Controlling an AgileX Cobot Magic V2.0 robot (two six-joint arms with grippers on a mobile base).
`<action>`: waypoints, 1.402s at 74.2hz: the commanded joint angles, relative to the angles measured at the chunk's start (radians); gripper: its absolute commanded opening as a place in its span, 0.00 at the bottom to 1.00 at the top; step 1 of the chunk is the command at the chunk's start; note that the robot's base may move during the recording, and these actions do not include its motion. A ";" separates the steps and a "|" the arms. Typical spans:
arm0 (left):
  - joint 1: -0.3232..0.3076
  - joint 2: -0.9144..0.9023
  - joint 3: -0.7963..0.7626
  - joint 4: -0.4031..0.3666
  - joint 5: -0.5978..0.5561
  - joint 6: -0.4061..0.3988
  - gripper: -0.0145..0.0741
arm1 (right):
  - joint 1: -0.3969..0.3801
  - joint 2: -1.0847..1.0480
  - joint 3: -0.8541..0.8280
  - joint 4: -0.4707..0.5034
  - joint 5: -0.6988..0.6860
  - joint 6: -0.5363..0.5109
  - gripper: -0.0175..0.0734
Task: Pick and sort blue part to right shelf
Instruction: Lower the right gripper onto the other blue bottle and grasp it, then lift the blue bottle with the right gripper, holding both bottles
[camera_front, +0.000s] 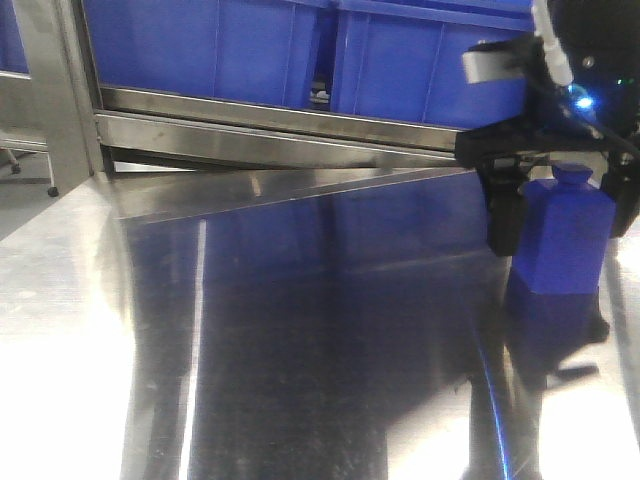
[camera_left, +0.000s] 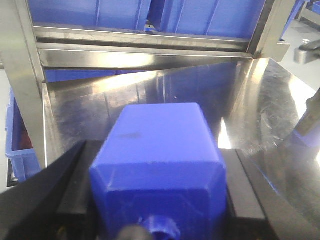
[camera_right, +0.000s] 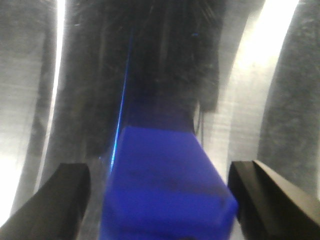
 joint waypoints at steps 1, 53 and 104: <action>-0.009 0.001 -0.029 0.009 -0.079 -0.004 0.54 | -0.002 -0.032 -0.030 -0.020 -0.029 0.002 0.85; -0.009 -0.180 -0.029 0.151 0.005 -0.004 0.54 | 0.003 -0.298 0.099 -0.020 -0.146 0.002 0.51; -0.009 -0.547 0.047 0.202 0.205 0.078 0.54 | 0.003 -0.904 0.525 -0.092 -0.380 -0.020 0.51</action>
